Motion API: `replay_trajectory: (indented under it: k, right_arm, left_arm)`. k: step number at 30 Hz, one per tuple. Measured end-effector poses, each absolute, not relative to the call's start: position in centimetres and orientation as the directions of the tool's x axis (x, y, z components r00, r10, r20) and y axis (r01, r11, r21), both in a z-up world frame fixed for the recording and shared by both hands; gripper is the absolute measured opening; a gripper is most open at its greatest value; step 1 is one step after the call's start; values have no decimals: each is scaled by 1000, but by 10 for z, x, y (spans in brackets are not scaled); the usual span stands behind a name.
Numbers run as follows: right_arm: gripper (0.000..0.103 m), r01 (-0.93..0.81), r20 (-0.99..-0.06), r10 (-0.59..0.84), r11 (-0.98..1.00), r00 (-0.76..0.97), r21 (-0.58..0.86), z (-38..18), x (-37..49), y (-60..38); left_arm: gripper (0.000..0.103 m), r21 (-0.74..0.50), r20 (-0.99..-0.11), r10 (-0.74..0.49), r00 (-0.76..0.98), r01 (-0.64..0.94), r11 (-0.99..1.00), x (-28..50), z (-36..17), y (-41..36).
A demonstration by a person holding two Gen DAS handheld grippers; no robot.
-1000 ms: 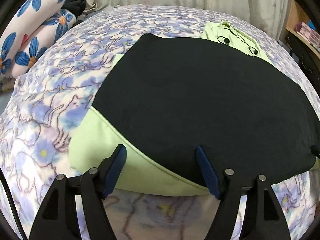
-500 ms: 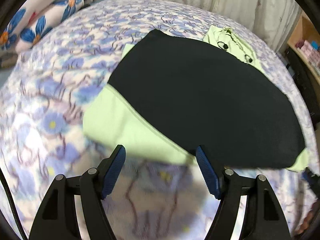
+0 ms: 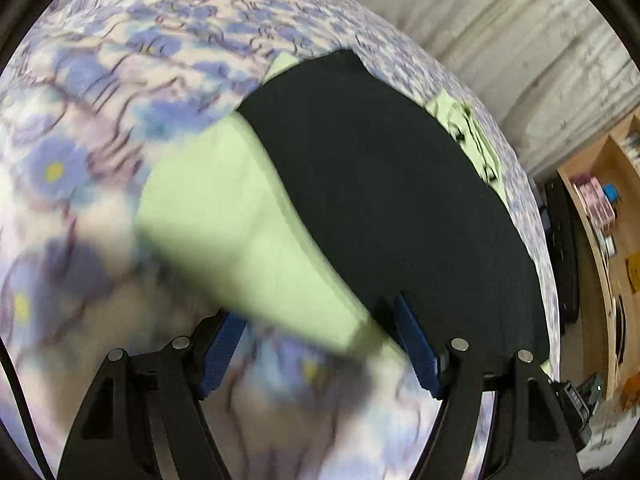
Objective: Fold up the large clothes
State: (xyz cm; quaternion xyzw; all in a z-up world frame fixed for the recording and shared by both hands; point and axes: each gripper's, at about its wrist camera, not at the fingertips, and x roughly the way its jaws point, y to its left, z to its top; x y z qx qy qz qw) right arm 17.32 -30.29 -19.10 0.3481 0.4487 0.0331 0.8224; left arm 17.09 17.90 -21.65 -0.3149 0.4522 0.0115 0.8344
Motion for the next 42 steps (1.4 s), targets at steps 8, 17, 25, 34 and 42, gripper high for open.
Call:
replay_trajectory:
  k: [8, 17, 25, 34, 42]
  right_arm:
    - [38, 296, -737, 282, 783, 615, 547, -192, 196, -296]
    - [5, 231, -709, 258, 825, 657, 515, -159, 176, -298]
    - [5, 228, -737, 289, 828, 610, 513, -149, 130, -308]
    - [12, 231, -796, 252, 870, 550, 436, -156, 92, -302]
    - [33, 197, -823, 243, 900, 514, 388, -146, 65, -289]
  left_arm:
    - [8, -489, -725, -144, 674, -356, 796, 202, -214, 181]
    - [4, -363, -699, 13, 715, -370, 855, 171, -167, 154]
    - [4, -290, -738, 21, 675, -345, 893, 102, -149, 150]
    - [10, -228, -785, 10, 619, -305, 925, 59, -162, 149]
    - [28, -189, -818, 24, 575, -307, 933, 42, -154, 148]
